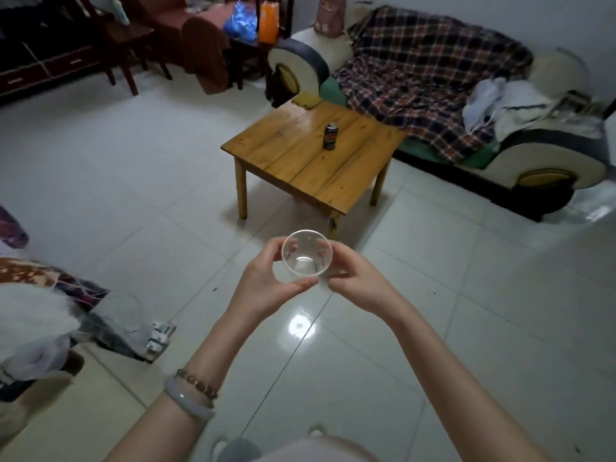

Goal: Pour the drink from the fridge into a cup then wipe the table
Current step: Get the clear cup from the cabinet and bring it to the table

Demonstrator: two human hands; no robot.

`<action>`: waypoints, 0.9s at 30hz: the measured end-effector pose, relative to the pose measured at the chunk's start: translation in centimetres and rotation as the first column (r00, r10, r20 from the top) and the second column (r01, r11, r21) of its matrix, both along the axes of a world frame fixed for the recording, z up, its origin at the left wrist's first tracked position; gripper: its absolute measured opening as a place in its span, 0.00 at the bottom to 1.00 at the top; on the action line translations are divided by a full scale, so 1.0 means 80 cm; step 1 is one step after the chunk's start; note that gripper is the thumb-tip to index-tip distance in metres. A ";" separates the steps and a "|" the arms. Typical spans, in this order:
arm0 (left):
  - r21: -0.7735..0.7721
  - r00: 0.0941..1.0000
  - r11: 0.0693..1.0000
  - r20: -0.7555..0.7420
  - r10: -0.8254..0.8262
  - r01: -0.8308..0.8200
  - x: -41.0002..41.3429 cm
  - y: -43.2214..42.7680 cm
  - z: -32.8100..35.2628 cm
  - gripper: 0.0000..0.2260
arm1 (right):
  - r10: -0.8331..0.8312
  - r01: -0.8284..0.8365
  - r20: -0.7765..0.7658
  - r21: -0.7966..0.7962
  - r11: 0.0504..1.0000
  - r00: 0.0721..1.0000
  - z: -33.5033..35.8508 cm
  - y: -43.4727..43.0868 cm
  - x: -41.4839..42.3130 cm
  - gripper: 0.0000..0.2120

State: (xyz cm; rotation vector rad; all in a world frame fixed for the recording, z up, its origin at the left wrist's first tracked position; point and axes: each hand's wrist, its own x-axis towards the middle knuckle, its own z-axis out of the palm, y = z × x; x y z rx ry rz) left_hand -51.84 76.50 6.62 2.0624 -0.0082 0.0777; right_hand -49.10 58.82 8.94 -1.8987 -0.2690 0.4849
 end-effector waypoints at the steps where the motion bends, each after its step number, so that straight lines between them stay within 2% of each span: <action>1: -0.004 1.000 1.000 0.001 -0.020 0.020 0.011 -0.018 0.000 0.26 | -0.020 0.020 0.005 0.004 1.000 1.000 0.000 -0.019 0.006 0.30; 12: 0.000 0.977 0.977 -0.012 -0.212 0.212 0.155 -0.164 -0.009 0.27 | -0.239 0.238 -0.004 0.069 0.969 0.971 -0.010 -0.163 0.097 0.27; 15: -0.027 0.965 0.965 -0.008 -0.262 0.262 0.210 -0.200 -0.013 0.27 | -0.282 0.281 0.004 0.061 0.958 0.959 -0.017 -0.199 0.144 0.30; 20: -0.044 0.943 0.943 -0.004 -0.332 0.331 0.315 -0.257 -0.014 0.27 | -0.325 0.325 0.015 0.032 0.945 0.946 -0.012 -0.254 0.236 0.28; 27: 0.006 0.918 0.919 0.038 -0.394 0.394 0.457 -0.315 -0.001 0.28 | -0.337 0.337 0.025 0.010 0.942 0.941 0.000 -0.314 0.371 0.28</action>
